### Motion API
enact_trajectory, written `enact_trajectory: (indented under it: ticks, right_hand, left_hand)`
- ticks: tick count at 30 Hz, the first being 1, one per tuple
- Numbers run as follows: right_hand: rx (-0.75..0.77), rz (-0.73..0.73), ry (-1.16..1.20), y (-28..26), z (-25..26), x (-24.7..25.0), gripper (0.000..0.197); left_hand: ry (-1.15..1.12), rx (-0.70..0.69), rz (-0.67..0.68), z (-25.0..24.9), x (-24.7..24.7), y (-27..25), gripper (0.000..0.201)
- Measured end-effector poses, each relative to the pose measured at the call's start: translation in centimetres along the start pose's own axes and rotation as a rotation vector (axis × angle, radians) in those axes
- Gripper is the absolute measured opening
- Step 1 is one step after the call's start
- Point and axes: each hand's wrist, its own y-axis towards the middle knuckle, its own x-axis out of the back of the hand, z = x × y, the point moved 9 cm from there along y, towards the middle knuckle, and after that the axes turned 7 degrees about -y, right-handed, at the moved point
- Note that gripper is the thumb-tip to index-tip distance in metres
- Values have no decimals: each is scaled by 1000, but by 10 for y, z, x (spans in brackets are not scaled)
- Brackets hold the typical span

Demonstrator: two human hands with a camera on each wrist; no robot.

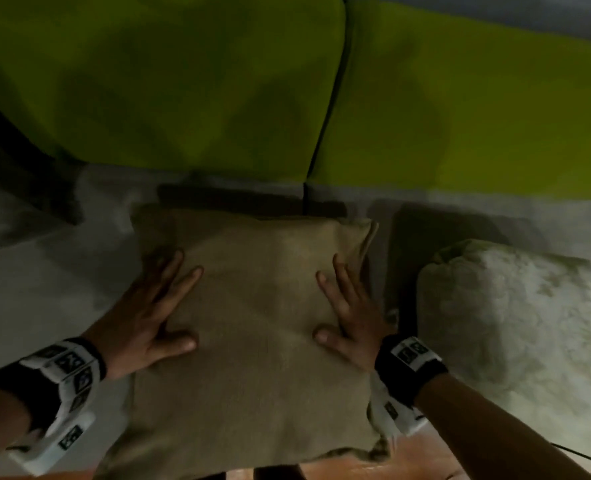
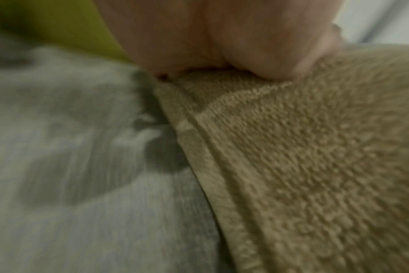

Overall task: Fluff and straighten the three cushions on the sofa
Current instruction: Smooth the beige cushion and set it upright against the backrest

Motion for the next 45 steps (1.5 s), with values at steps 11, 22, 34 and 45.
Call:
enact_trajectory:
  ticks: [11,22,34,45]
  right_hand:
    - [-176,30,174,10,-53,39,100]
    - [-506,-338,490,63,-131,137,44]
    - [-379,-123,710,59,-124,139,48]
    - [-499,-43,790,43,-115,100,5]
  left_hand:
    - [-361,224,-83,39,29,10,101]
    - [-898,446,-585,72,109,45,26]
    - [-1044,553,-656,92,125,26,15]
    - [-1037,651,-462,77,85,27,12]
